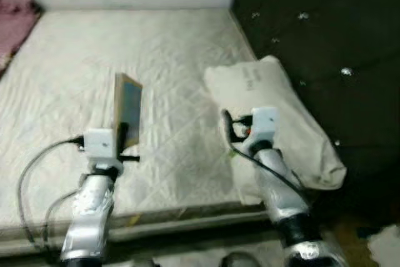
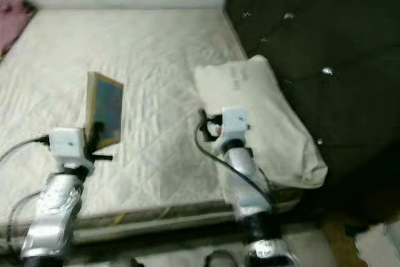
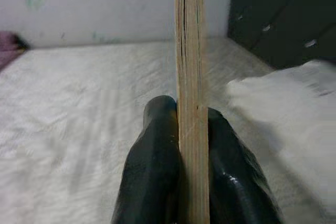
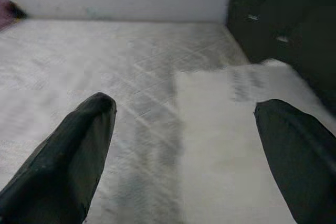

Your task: Clean up the room

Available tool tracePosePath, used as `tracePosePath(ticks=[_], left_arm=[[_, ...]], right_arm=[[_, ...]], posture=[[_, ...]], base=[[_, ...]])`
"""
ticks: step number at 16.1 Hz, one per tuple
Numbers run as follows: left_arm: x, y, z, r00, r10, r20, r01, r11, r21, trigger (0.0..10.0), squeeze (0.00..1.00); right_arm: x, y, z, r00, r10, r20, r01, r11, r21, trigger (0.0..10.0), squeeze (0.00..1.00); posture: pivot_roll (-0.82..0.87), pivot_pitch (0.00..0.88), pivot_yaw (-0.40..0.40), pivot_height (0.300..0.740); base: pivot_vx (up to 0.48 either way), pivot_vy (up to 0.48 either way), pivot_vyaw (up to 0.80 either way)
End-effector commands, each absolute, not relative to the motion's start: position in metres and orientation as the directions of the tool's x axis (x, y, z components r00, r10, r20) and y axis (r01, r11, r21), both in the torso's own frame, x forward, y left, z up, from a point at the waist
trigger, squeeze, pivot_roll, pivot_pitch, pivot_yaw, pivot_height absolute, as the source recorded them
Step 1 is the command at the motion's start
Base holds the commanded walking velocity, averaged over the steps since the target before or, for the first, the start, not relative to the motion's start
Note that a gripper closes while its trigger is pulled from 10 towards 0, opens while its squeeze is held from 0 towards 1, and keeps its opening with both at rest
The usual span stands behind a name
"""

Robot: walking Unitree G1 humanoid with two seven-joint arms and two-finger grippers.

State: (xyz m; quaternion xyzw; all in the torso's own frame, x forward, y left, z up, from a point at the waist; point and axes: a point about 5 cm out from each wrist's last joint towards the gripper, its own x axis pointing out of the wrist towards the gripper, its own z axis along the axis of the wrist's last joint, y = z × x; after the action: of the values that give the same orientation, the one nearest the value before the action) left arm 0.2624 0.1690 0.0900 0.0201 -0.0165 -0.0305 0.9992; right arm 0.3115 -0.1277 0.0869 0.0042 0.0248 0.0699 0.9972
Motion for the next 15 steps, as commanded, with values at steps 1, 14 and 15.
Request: tracePosePath(ticks=[1,14,15], left_arm=[[0.262,0.17,0.094,0.997,-0.056,0.049,0.053,0.996,0.065,10.0,0.0],[0.261,0.184,0.098,0.997,0.039,0.066,-0.044,0.996,0.077,10.0,0.0],[0.26,0.184,0.097,0.997,0.036,0.063,-0.04,0.996,0.076,10.0,0.0]], right_arm=[[0.313,-0.127,0.089,0.989,0.138,-0.046,-0.137,0.99,0.019,10.0,0.0],[0.312,-0.129,0.095,0.99,0.142,-0.025,-0.14,0.989,0.057,10.0,0.0],[0.311,-0.129,0.095,0.99,0.142,-0.027,-0.14,0.988,0.059,10.0,0.0]], posture=[[-0.07,0.013,-0.016,0.74],[-0.06,0.063,-0.013,0.74],[-0.06,0.072,-0.013,0.735]], base=[[0.0,0.0,0.0],[0.0,0.0,0.0],[0.0,0.0,0.0]])
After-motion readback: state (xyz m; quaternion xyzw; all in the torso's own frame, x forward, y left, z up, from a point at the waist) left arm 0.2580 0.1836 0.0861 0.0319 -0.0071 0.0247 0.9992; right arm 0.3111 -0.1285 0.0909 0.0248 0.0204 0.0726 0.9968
